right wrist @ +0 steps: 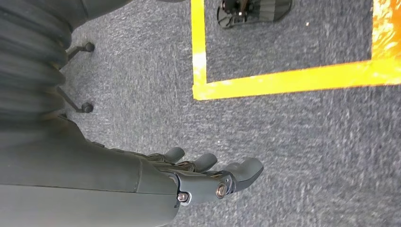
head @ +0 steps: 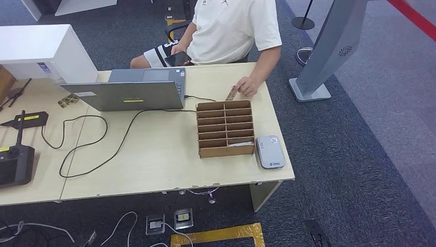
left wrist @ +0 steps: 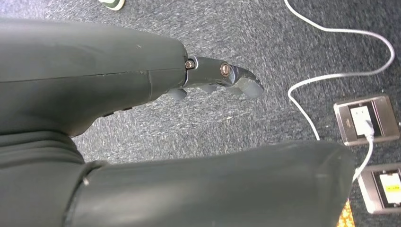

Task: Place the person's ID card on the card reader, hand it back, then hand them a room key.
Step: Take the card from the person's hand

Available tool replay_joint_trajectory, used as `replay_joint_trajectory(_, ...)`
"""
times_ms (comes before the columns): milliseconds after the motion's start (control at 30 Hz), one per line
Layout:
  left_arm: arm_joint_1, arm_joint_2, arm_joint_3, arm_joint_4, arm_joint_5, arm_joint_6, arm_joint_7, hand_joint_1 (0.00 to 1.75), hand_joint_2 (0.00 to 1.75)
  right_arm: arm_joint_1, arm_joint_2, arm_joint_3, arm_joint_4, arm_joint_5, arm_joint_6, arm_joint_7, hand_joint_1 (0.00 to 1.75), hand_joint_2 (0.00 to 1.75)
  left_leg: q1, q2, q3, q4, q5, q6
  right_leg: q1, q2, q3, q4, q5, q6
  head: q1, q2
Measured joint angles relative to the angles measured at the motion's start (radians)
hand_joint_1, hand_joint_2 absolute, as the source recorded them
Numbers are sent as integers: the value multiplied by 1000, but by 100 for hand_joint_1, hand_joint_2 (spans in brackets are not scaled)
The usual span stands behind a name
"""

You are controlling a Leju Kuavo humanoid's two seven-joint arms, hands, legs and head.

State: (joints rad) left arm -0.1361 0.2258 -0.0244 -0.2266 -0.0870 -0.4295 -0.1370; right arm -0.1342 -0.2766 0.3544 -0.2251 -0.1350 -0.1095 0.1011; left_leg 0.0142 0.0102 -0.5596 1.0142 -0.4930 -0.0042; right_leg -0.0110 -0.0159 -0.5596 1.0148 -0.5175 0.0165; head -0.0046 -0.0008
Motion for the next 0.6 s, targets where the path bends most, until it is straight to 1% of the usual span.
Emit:
replay_joint_trajectory(100,0,0,0,0,0,0,0,0,0,0,0,0,0,0,0,0,0,175,0,0,0,0,0,0,0,0,0,0,0,0,0,0)
replay_joint_trajectory(200,0,11,8,4,6,0,2,0,0,2,-10,0,3,-2,-5,-9,0,175,0,0,0,0,0,0,0,0,0,0,0,0,0,0)
replay_joint_trajectory(333,0,40,33,11,27,0,-25,0,0,-29,-46,-2,6,-19,-24,-14,0,0,0,0,0,0,0,0,0,0,0,0,0,0,0,0)
replay_joint_trajectory(400,0,41,33,12,27,0,-42,0,0,-45,-50,-4,6,-38,-30,-11,0,0,0,0,0,0,0,0,0,0,0,0,0,0,0,0)
replay_joint_trajectory(467,0,41,33,12,29,0,-58,0,0,-59,-57,-12,6,-69,-49,-13,0,87,0,-1,0,0,0,0,0,-1,0,0,0,0,0,0)
replay_joint_trajectory(533,0,41,36,13,36,0,-69,0,0,-73,-69,-32,6,-126,-87,-24,0,175,0,-1,0,0,0,0,0,-1,1,0,0,0,0,0)
replay_joint_trajectory(600,0,40,44,14,43,0,-74,0,0,-91,-87,-64,6,-201,-139,-47,0,175,-1,-1,0,0,0,0,-1,-1,1,0,0,0,0,0)
